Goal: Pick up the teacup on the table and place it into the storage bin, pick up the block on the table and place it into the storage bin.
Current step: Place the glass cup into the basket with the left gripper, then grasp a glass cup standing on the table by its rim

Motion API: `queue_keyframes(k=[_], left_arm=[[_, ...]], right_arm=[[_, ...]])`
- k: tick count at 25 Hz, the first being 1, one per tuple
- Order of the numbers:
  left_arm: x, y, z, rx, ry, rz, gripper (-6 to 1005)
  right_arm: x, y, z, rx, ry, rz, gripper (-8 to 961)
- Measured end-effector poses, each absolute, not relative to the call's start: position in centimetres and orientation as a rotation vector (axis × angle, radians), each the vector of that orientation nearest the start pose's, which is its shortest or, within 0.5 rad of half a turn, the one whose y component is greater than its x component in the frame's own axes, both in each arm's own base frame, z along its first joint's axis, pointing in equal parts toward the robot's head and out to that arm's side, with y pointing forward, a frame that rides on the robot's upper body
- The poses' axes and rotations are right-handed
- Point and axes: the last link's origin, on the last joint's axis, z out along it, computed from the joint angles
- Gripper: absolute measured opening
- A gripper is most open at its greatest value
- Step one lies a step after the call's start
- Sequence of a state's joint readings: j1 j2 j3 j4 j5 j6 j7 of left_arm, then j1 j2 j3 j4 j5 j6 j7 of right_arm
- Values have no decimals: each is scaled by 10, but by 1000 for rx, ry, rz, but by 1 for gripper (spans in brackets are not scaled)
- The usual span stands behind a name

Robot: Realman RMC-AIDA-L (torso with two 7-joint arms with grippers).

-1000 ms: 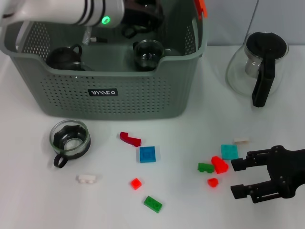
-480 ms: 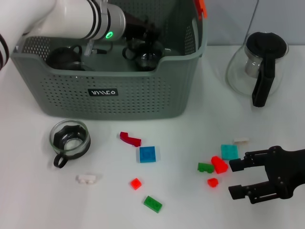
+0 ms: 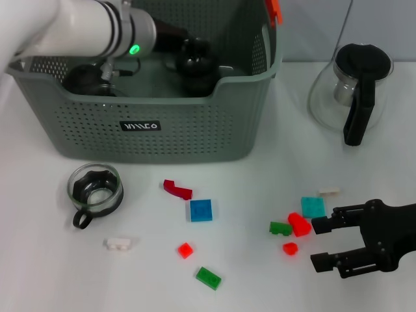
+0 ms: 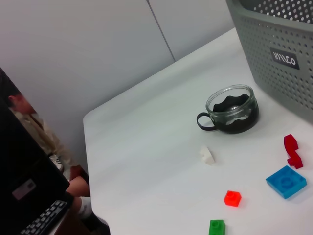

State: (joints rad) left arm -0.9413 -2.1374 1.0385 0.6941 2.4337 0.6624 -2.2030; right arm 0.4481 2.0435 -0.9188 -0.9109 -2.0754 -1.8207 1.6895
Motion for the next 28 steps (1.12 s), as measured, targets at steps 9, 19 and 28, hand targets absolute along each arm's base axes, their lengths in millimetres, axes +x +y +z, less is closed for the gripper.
queue_keyframes(k=[9, 19, 28], left_arm=[[-111, 431, 59, -2392, -695, -491, 560], [-114, 307, 74, -2882, -260, -179, 800], [-168, 320, 22, -2827, -626, 299, 800]], right_arm=[[254, 290, 20, -3057, 786, 447, 807], [251, 297, 20, -3033, 800, 487, 807], [250, 300, 16, -3027, 817, 493, 807]])
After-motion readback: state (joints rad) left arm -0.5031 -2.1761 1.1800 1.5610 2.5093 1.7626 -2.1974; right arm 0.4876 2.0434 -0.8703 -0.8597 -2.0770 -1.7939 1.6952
